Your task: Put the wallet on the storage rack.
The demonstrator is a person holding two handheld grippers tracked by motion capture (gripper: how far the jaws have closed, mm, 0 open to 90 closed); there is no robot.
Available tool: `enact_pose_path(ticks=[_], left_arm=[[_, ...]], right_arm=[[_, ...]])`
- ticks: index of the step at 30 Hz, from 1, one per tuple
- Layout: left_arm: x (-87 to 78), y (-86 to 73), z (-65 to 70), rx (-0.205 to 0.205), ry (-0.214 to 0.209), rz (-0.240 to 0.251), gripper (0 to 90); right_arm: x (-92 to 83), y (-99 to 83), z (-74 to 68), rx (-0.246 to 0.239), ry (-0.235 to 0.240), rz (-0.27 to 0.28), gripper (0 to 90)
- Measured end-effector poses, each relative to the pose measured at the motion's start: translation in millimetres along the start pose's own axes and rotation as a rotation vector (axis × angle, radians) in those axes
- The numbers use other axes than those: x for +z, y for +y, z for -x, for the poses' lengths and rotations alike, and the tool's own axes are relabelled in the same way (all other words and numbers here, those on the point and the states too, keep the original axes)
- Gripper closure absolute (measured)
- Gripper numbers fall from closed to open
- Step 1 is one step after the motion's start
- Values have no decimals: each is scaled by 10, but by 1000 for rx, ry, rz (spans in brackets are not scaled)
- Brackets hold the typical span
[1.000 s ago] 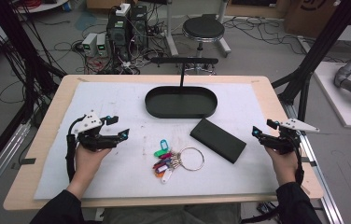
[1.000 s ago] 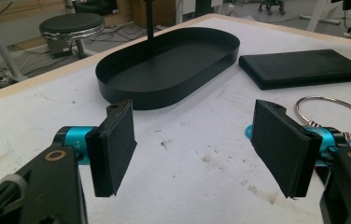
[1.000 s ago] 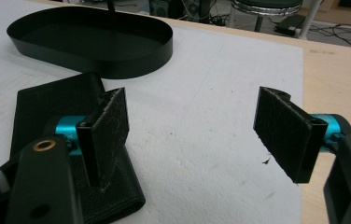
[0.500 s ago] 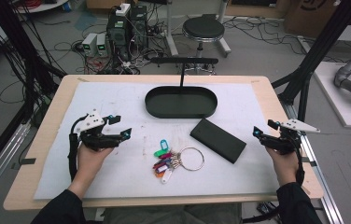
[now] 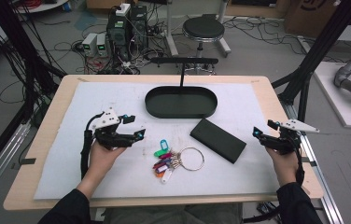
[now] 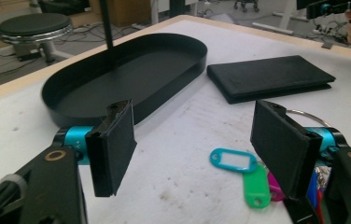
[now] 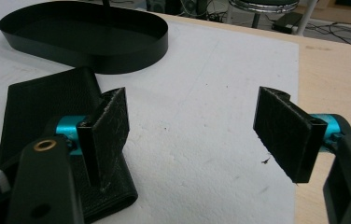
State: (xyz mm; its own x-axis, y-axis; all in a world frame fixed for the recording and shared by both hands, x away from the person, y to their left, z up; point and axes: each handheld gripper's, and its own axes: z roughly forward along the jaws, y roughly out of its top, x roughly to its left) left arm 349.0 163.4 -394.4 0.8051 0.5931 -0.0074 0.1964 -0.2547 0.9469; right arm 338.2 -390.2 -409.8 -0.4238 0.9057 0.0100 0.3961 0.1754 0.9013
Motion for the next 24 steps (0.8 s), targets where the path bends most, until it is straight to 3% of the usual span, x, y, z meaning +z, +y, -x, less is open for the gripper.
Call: enact_pose_path(ticks=[11, 16, 22, 24], left_arm=[[350, 112, 203, 28, -101, -27, 399], [445, 121, 268, 31, -108, -45, 402], [540, 120, 313, 31, -120, -54, 402], [558, 118, 328, 42, -122, -64, 402]], right_arm=[[-3, -3, -5, -2, 2, -4, 271], [5, -3, -5, -6, 8, -3, 271], [51, -13, -29, -21, 60, -29, 324], [103, -33, -51, -19, 98, -71, 347]])
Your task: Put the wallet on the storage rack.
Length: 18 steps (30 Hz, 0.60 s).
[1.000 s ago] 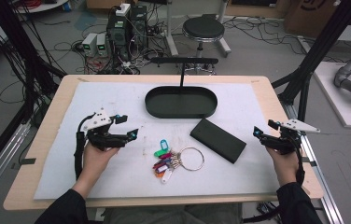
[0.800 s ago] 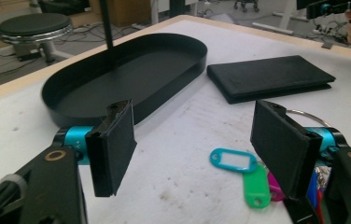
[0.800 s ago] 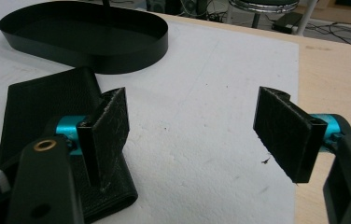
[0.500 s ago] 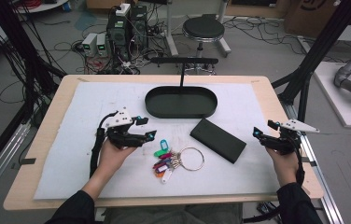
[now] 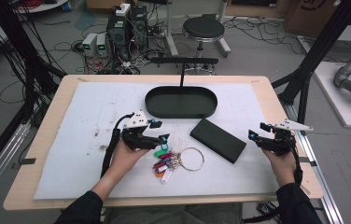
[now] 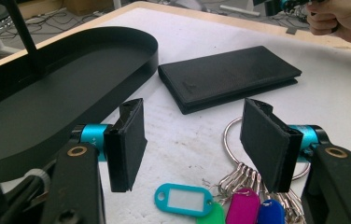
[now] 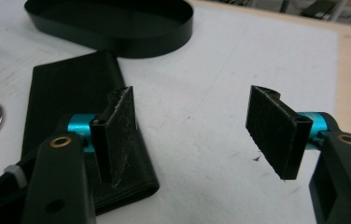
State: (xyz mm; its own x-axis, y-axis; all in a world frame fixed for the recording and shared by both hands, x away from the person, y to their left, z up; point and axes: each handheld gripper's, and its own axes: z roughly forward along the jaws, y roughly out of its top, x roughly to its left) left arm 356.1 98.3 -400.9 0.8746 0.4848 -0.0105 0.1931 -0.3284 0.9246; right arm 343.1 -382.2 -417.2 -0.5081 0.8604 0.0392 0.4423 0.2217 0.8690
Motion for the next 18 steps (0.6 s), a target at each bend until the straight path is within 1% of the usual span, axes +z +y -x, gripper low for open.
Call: enact_pose_path(ticks=[1, 2, 3, 4, 7, 8, 9, 10, 12, 13, 15, 16, 18], left_arm=[[0, 0, 0, 0, 0, 0, 402], [2, 0, 1, 3, 0, -1, 402], [0, -1, 0, 0, 1, 0, 402], [0, -1, 0, 0, 1, 0, 402], [-8, -2, -7, 1, 3, -4, 401], [-8, -3, -8, 1, 1, -6, 401], [-4, -7, -8, 3, 3, -10, 402], [-4, -7, -8, 3, 3, -10, 401], [0, -10, -6, 7, 2, -15, 401], [2, -13, -4, 8, 4, -17, 400], [5, -18, -2, 9, 5, -17, 399], [6, -20, -3, 8, 4, -17, 399], [5, -22, -5, 8, 5, -24, 398]], right_arm=[[0, 0, 0, 0, 0, 0, 347], [21, -7, -6, 2, 5, -17, 354], [57, -21, -14, 0, 23, -43, 370], [57, -21, -14, 0, 23, -43, 370], [118, -35, -31, -5, 40, -83, 395], [118, -35, -31, -5, 40, -83, 395], [146, -46, -35, 0, 55, -107, 397], [146, -46, -35, 0, 55, -107, 397], [177, -59, -40, 6, 68, -130, 416], [203, -72, -44, 16, 82, -155, 430], [213, -78, -45, 24, 89, -163, 439], [224, -83, -39, 28, 100, -172, 446], [243, -95, -40, 47, 114, -188, 452]])
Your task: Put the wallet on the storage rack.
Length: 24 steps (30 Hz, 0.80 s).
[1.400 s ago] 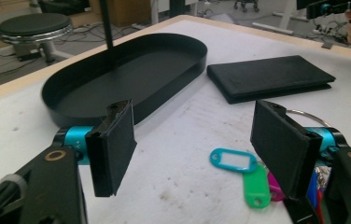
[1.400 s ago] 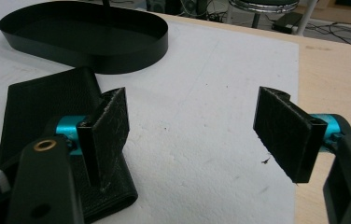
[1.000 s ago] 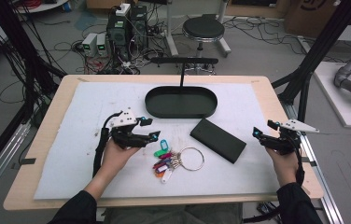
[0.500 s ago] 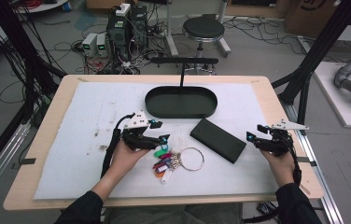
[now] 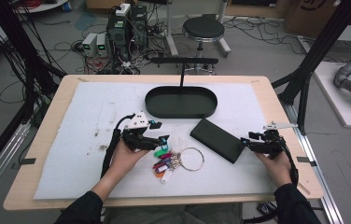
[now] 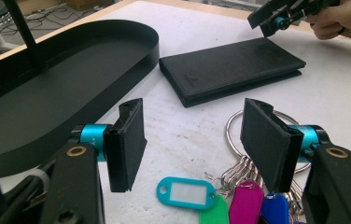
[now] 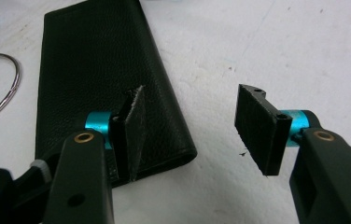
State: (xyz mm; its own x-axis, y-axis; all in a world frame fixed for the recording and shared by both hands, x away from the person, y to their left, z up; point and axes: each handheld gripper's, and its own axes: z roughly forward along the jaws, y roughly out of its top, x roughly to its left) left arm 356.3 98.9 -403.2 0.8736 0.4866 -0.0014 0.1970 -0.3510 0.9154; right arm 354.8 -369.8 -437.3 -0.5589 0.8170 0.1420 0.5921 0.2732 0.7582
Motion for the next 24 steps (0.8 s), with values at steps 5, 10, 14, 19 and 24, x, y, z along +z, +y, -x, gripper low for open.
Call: enact_pose_path(ticks=[5, 10, 14, 19, 24], left_arm=[[-8, 1, 2, 10, 4, -1, 397], [-1, 0, 11, 14, 3, -5, 397], [-1, 3, 19, 20, 9, -7, 397], [0, 0, 15, 19, 14, -11, 391], [-2, 0, 11, 20, 18, -10, 389]], right_arm=[[68, -30, 48, 87, 37, -54, 437], [98, -70, 124, 179, 94, -66, 446], [97, -68, 105, 184, 157, -73, 621], [80, -44, 83, 181, 144, -82, 686], [38, -17, 50, 137, 119, -68, 763]])
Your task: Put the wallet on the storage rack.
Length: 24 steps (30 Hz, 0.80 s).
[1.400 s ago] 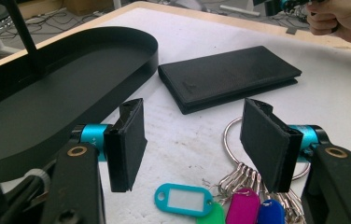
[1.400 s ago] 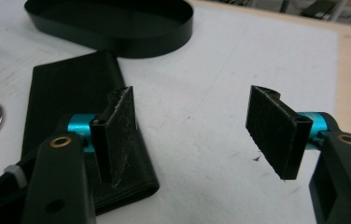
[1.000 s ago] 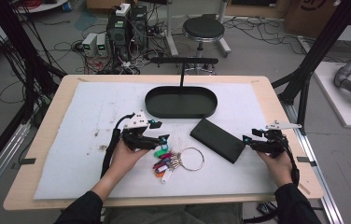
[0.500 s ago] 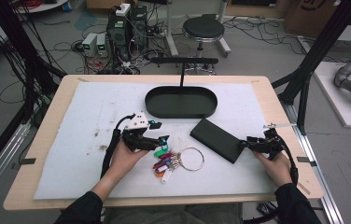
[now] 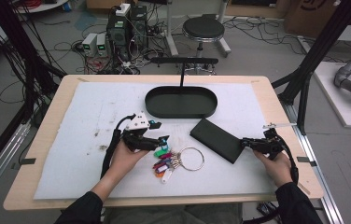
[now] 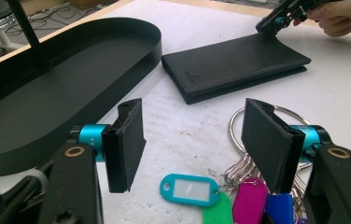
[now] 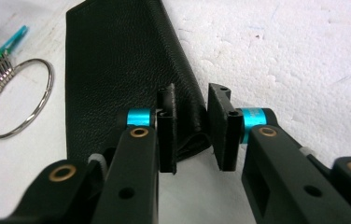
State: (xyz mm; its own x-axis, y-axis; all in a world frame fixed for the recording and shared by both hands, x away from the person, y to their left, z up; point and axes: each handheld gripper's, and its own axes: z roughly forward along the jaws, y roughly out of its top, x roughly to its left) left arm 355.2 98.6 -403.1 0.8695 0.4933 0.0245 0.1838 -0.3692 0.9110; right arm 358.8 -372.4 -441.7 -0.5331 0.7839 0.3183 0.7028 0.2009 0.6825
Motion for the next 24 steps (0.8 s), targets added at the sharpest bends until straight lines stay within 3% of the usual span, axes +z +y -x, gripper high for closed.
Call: enact_pose_path(ticks=[3, 6, 9, 10, 15, 16, 18, 24], left_arm=[[-5, 0, -6, -2, 1, 1, 389], [-12, 3, -11, -4, 8, 13, 389], [-12, 4, -15, -12, 14, 26, 389], [-13, 6, -19, -11, 14, 26, 389], [-15, 35, -37, -27, 24, 67, 389], [-12, 40, -47, -34, 27, 77, 389], [16, 78, -76, -49, 16, 76, 388], [182, 200, -117, -56, -11, 83, 379]], right_arm=[[-46, 15, -24, -15, 6, 27, 784], [-100, 31, -63, -61, 7, 56, 798], [-180, 56, -143, -134, 9, 102, 809], [-230, 73, -209, -186, 10, 129, 813], [-298, 85, -343, -320, 12, 172, 818], [-298, 85, -343, -320, 12, 172, 818], [-325, 81, -392, -371, 26, 189, 819], [-350, 73, -431, -421, 42, 197, 819]])
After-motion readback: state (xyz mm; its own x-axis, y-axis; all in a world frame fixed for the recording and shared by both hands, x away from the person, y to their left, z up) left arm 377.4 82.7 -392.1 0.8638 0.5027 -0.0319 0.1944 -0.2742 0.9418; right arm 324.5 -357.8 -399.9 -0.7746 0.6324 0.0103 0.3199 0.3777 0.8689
